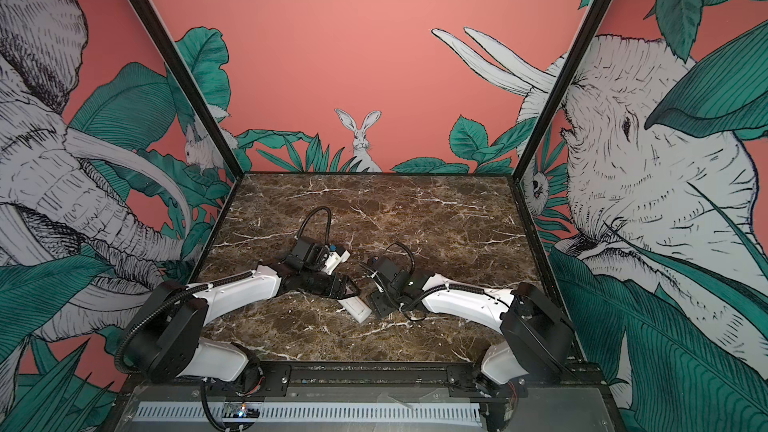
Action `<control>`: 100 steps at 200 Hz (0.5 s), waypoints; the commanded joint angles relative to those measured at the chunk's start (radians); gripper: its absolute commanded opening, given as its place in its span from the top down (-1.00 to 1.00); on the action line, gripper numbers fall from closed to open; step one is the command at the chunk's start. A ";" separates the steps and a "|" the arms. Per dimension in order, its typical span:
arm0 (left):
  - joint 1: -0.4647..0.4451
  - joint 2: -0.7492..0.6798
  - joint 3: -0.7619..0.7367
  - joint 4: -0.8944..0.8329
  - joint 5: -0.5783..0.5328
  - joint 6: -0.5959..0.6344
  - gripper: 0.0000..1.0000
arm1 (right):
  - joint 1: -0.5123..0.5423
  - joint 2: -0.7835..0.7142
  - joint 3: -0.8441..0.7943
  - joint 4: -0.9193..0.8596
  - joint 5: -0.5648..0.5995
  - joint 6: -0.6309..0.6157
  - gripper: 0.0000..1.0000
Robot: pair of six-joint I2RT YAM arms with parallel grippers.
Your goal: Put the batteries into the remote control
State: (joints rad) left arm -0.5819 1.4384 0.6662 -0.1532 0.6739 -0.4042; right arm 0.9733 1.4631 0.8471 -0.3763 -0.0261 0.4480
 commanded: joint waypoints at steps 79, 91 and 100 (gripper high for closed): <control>-0.024 -0.005 -0.040 0.053 0.021 -0.021 -0.56 | -0.009 -0.056 -0.048 0.002 0.034 0.034 -0.46; -0.028 -0.009 -0.044 0.053 0.023 -0.025 -0.56 | -0.010 -0.058 -0.048 0.000 0.035 0.032 -0.46; -0.031 -0.013 -0.044 0.052 0.023 -0.028 -0.56 | -0.009 -0.057 -0.049 0.000 0.035 0.034 -0.46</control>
State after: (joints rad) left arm -0.6022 1.4456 0.6430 -0.1146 0.6846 -0.4210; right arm 0.9695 1.4227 0.8028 -0.3782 -0.0113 0.4683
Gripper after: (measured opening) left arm 0.779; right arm 0.730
